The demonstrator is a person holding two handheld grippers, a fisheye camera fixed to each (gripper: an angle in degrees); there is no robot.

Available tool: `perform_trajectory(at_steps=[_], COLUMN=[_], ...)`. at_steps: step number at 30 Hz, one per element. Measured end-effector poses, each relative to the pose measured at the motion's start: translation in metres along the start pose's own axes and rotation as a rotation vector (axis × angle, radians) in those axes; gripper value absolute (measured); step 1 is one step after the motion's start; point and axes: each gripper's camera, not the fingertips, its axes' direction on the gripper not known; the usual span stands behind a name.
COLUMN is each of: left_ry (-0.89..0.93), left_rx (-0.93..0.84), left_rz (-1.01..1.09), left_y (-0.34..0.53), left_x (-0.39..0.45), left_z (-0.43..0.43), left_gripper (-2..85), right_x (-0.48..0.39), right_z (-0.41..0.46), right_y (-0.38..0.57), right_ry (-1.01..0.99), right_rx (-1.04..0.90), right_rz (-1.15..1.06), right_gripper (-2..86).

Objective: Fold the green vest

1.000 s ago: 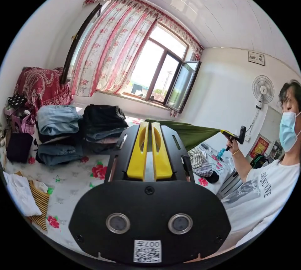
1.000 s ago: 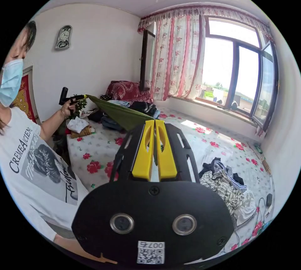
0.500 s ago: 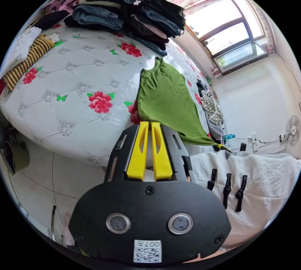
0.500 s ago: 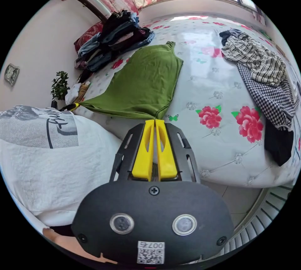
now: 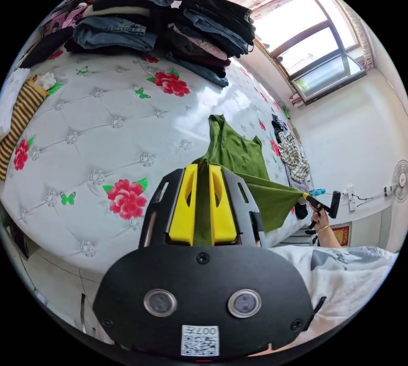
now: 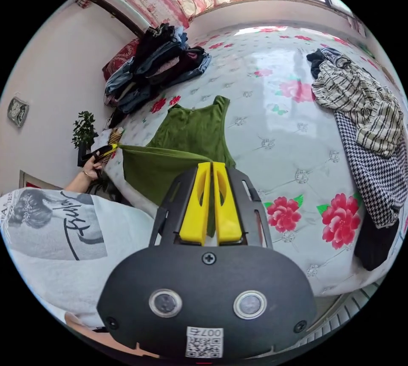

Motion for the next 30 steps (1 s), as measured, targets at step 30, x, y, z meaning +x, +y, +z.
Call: perform_trajectory(at_steps=[30], left_ry=[0.162], left_rx=[-0.143], left_rz=[0.126], left_y=[0.008], left_x=[0.034], left_z=[0.015], left_gripper=[-1.0], right_x=[0.002], right_z=[-0.035], right_y=[0.018], right_ry=[-0.060], right_rx=[0.009], right_rz=[0.038], right_gripper=[-0.2])
